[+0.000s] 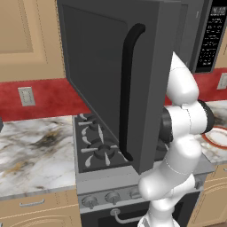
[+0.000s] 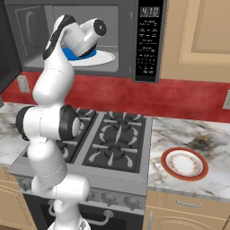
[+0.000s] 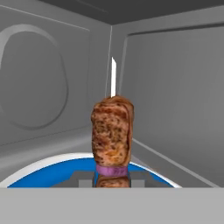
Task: Pick the kebab skewer from the counter and place it in the microwave. Then turn on the microwave.
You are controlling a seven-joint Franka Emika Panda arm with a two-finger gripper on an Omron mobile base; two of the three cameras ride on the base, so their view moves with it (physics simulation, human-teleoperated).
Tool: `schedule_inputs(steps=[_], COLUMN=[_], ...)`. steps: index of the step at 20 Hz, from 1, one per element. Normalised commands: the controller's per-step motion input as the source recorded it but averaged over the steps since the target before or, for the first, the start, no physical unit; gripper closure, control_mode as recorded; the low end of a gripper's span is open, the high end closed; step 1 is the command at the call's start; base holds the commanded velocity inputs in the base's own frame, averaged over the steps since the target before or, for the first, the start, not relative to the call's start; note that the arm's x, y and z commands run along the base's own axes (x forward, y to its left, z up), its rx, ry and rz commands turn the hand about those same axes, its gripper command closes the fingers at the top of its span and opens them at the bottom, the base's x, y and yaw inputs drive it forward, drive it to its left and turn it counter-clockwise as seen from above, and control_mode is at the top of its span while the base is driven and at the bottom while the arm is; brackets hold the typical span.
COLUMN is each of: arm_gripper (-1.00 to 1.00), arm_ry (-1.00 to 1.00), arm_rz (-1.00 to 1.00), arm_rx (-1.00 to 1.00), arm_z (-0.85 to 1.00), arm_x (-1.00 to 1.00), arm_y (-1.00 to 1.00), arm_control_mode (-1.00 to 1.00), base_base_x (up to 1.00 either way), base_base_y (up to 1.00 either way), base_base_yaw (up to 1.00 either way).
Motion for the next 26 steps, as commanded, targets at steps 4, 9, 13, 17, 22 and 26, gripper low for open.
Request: schedule_inputs(steps=[4,9,13,17,22,26], arm_gripper=[1.00,1.00,1.00,1.00,1.00,1.00], arm_ry=[0.00,0.00,0.00,0.00,0.00,0.00], arm_rz=[0.00,0.00,0.00,0.00,0.00,0.00], arm_rx=[0.00,0.00,0.00,0.00,0.00,0.00], arm_z=[-0.06,-0.05,-0.02,-0.04,-0.05,-0.04], arm_x=[0.01,0.02,0.02,0.01,0.01,0.02], arm_y=[0.01,0.01,0.00,0.01,0.02,0.03], arm_control_mode=[-1.00,-1.00,-1.00,-1.00,-1.00,-1.00], base_base_x=[0.00,0.00,0.00,0.00,0.00,0.00], base_base_y=[0.00,0.00,0.00,0.00,0.00,0.00], base_base_yaw=[0.00,0.00,0.00,0.00,0.00,0.00])
